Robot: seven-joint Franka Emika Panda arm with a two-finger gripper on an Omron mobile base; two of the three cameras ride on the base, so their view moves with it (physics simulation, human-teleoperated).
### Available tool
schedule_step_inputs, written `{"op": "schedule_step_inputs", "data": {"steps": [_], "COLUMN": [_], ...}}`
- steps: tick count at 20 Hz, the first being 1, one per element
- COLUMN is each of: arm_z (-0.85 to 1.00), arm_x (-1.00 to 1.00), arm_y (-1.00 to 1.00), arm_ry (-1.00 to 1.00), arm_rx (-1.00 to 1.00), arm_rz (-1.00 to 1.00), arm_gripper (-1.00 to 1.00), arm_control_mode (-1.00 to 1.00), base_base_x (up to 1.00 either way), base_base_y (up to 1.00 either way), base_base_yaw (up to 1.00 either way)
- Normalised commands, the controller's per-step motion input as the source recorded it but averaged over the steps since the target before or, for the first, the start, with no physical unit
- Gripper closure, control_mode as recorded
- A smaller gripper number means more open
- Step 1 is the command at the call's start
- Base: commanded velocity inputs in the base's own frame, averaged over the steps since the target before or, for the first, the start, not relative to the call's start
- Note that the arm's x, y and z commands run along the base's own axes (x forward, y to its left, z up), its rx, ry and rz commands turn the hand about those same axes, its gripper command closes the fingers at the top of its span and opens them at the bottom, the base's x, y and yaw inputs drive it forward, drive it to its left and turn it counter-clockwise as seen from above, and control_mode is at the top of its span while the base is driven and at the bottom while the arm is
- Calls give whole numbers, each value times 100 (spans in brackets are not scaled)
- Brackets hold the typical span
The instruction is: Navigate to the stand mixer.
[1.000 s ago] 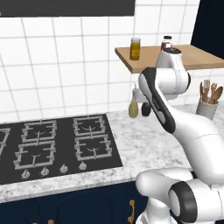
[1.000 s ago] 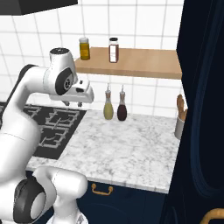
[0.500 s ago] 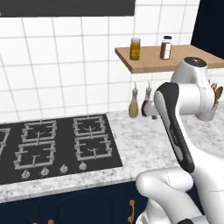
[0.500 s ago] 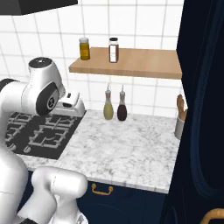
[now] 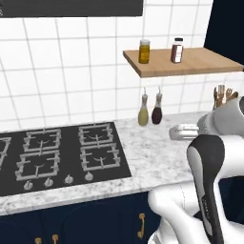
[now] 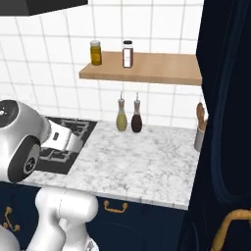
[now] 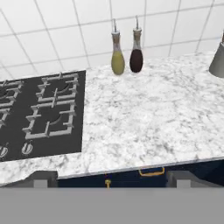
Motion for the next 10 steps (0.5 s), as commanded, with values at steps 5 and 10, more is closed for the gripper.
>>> {"op": "schedule_step_inputs", "data": {"steps": [5,10], "arm_z": [0,0], "arm_x": [0,0], "arm_y": [0,0], "arm_ry": [0,0], "arm_rx": [0,0], "arm_rz": [0,0], "arm_gripper": [-100,-100], "arm_control_mode": [100,100], "base_base_x": [-97,-9], "base_base_y": [79,100], "base_base_yaw": [8,50]}}
